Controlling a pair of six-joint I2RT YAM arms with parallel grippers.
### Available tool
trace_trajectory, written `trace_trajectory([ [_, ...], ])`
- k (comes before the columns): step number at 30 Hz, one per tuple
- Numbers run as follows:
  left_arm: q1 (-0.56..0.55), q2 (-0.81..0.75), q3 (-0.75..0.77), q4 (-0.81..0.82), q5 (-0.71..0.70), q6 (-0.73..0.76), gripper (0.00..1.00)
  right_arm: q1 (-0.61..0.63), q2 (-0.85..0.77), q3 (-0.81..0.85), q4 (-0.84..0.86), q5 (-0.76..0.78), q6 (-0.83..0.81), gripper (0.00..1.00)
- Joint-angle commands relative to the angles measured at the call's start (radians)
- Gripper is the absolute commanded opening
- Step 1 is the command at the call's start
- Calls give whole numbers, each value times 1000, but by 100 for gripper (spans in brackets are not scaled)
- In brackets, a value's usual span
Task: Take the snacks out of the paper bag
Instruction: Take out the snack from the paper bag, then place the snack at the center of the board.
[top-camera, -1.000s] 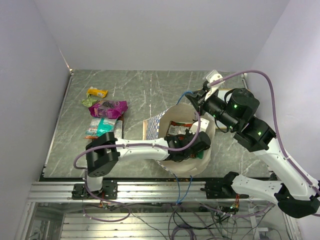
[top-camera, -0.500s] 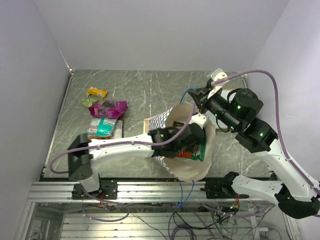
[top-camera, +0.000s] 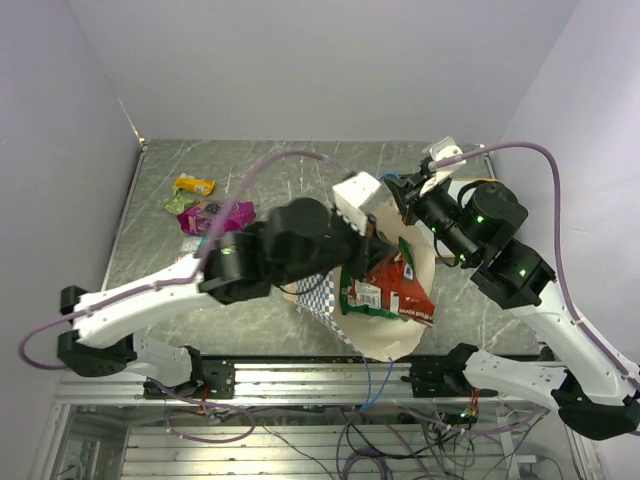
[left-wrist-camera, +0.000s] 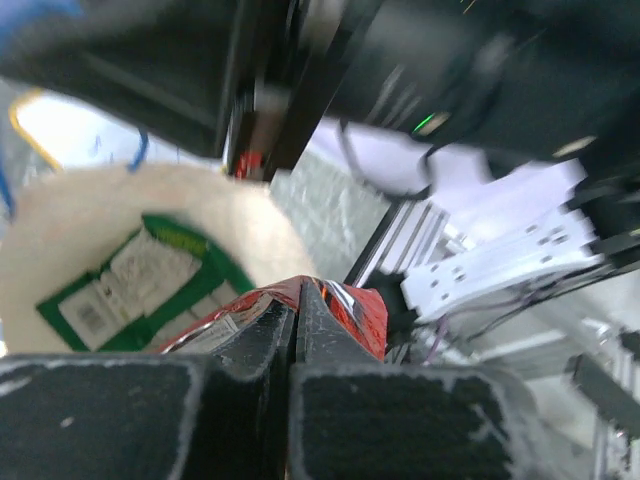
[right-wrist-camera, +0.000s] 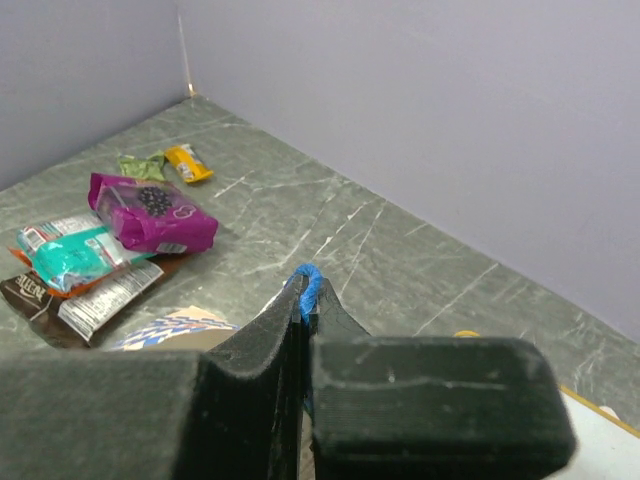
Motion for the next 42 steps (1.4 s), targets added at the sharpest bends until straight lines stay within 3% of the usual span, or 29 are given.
trace_trajectory([
  [1,6,-101,95,82,9,80,7,3,-17,-11,23,26,2,0],
  [10,7,-93,307,29,-73,192,7,3,-35,-24,18,37,-3,0],
  [13,7,-76,374,31,-231,256,7,2,-49,-39,15,40,-1,0],
  [15,7,-75,395,65,-421,298,7,2,-57,-42,8,40,1,0],
  [21,20,-55,417,347,-778,605,7,2,-87,-57,-12,55,7,0],
  [23,58,-9,486,356,-830,661,7,2,-95,-59,-19,62,6,0],
  [26,176,42,559,289,-826,622,7,3,-102,-59,-30,67,6,0],
  [30,347,60,526,218,-714,515,7,3,-105,-63,-29,68,7,0],
  [35,632,75,403,157,-494,317,7,2,-96,-51,-29,63,7,0],
  [42,909,69,170,261,-234,194,7,3,-86,-21,-49,57,2,0],
])
